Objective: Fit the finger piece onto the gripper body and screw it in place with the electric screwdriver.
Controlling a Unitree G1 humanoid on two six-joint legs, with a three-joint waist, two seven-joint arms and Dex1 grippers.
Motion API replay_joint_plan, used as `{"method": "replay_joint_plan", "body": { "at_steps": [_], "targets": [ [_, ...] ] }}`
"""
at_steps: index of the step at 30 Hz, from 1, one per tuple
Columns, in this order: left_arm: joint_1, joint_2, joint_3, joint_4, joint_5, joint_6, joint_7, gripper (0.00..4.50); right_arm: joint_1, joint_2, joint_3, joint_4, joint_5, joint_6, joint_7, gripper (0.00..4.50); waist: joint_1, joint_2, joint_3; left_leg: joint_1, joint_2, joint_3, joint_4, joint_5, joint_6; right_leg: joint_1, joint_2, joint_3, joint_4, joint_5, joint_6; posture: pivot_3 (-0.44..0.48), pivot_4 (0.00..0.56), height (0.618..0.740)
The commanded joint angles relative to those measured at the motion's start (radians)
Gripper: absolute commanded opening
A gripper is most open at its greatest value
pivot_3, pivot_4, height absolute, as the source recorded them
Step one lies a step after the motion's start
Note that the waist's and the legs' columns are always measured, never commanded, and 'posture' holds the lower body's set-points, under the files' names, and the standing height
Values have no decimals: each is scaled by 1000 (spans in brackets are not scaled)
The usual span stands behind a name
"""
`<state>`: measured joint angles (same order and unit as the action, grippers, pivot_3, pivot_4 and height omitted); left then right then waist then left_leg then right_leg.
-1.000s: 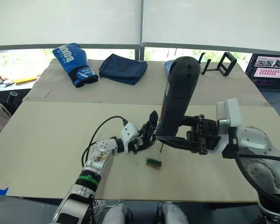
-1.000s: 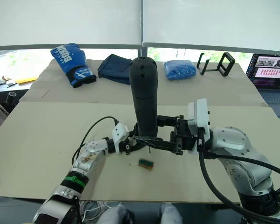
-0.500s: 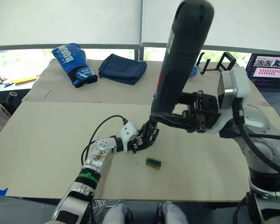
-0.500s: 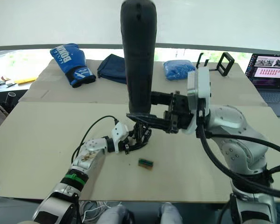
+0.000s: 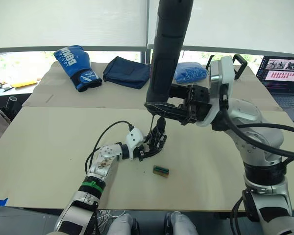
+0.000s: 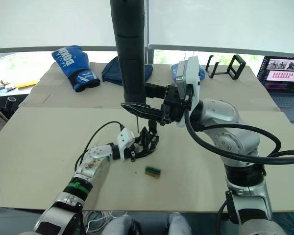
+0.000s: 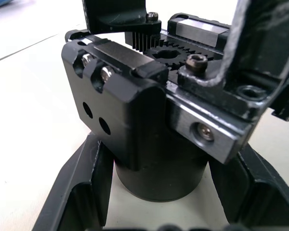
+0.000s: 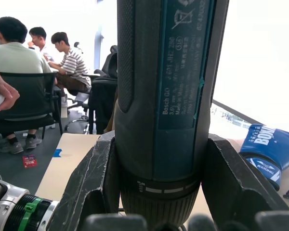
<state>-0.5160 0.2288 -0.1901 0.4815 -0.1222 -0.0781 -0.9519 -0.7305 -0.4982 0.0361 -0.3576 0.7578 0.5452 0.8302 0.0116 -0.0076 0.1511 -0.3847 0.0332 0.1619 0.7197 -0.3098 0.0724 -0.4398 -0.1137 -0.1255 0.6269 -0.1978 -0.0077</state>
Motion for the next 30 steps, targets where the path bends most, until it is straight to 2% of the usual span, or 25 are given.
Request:
{"method": "replay_joint_plan", "body": {
  "at_steps": [1,14,30],
  "targets": [
    [16,-1,-14,-4,4,21,-8,2314,-15,15,-9,-11,-18,-39,9,1933,-1,0,0,0,0,0,0,0,0,0,0,0,0,0,0,0,150,740],
    [26,9,-13,-18,4,28,-15,2314,2,84,24,13,-98,-70,26,1933,-4,0,0,0,0,0,0,0,0,0,1,0,0,0,0,0,150,740],
    [29,15,-13,-22,2,38,-18,2314,30,93,71,40,-208,-134,73,1933,-8,0,0,0,0,1,0,0,0,-1,1,0,0,0,0,0,150,740]
  ]
}}
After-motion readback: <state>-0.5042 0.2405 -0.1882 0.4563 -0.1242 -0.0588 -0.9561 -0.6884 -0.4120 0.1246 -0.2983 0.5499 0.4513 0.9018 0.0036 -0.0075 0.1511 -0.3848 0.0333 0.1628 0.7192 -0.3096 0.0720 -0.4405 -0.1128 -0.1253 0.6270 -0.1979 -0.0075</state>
